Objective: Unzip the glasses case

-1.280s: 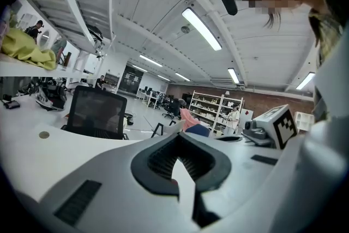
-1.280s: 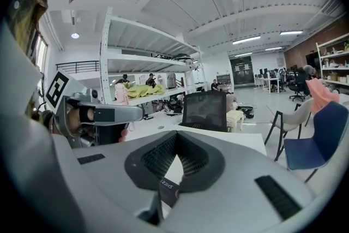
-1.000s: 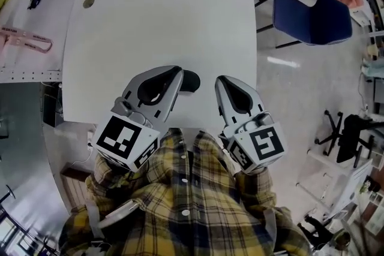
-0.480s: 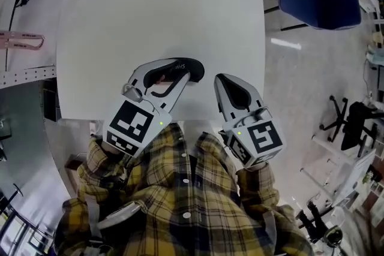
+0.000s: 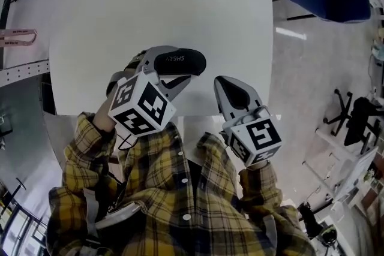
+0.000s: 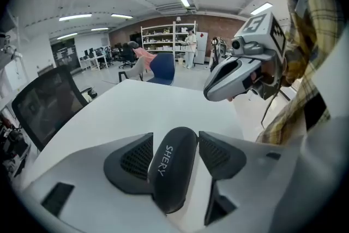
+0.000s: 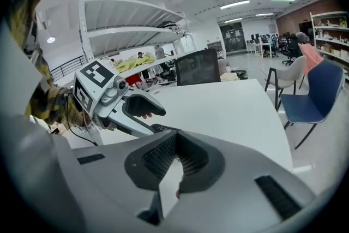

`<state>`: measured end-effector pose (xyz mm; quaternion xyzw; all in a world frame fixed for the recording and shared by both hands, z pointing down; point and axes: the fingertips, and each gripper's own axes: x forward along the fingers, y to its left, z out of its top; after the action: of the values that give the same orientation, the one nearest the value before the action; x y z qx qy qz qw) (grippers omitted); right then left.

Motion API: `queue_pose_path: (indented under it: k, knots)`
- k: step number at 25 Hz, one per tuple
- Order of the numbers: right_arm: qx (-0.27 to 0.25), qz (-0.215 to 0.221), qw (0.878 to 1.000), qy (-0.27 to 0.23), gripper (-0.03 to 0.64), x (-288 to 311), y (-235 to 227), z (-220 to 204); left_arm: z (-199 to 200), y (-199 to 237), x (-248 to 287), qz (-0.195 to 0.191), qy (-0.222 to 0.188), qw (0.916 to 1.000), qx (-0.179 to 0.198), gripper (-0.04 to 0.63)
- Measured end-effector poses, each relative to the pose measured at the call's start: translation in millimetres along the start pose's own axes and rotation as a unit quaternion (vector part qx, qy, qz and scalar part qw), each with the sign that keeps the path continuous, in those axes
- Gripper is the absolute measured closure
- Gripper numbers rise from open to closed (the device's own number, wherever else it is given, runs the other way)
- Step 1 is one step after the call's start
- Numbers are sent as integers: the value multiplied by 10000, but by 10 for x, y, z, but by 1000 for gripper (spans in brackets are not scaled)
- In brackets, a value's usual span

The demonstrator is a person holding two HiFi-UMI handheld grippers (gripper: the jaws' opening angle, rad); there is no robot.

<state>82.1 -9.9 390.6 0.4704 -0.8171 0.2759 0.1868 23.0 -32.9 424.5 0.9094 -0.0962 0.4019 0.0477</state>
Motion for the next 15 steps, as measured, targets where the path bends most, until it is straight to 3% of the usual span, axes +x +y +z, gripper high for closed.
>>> queue_pose_path:
  k: [7, 15]
  knots:
    - [156, 47, 9996, 241, 617, 151, -41, -277, -257, -9, 254, -319, 527, 9968, 504, 292]
    - [201, 188, 9987, 433, 618, 234, -49, -424, -443, 30, 461, -324, 922, 9910, 910, 291]
